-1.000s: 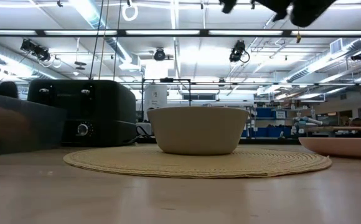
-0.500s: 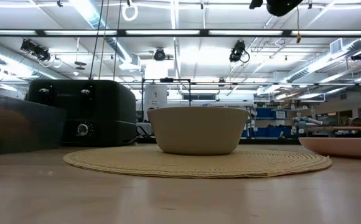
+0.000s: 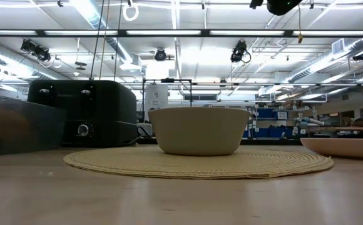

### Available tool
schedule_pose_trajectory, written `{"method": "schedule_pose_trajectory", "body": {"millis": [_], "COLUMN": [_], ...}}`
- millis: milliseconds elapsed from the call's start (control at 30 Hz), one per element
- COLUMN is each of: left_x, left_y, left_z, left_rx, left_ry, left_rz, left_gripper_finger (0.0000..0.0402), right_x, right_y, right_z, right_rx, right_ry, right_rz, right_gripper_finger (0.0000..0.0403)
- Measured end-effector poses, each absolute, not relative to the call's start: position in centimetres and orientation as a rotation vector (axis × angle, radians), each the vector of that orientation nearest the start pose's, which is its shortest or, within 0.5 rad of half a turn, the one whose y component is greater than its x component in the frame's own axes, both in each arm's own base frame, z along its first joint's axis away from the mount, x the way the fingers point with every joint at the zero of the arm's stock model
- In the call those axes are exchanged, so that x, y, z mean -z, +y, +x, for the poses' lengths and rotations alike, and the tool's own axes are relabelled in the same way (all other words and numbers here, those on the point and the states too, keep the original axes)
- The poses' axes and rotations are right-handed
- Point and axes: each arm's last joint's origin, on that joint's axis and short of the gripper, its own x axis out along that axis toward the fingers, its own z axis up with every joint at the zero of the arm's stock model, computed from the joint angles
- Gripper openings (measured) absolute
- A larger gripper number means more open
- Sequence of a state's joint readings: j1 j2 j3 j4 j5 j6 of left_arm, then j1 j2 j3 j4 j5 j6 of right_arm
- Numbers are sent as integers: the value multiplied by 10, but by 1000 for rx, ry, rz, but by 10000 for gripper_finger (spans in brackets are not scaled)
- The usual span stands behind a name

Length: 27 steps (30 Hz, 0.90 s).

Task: Arrange a breakfast setting
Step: Pour the cereal into the gray bowl

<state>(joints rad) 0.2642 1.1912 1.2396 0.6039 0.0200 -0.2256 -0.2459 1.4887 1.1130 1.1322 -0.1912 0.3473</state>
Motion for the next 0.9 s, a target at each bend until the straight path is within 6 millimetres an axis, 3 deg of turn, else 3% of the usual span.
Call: {"method": "schedule_pose_trajectory", "body": {"millis": [433,733,900], "left_x": [-477,-470,-468], "left_y": [63,67,68], "left_z": [234,249,254], "left_rx": [-161,-157,-153], "left_ry": [-642,-658,-677], "left_rz": [-130,-153,-157], "left_gripper_finger": [196,136,128], "right_x": [-399,-402,-403], "right_y": [-74,-74,-74], "right_z": [309,306,305], "right_rx": [-59,-57,-52], "right_ry": [-744,-786,-806], "right_rz": [155,149,148], "right_gripper_finger": [289,329,329]}}
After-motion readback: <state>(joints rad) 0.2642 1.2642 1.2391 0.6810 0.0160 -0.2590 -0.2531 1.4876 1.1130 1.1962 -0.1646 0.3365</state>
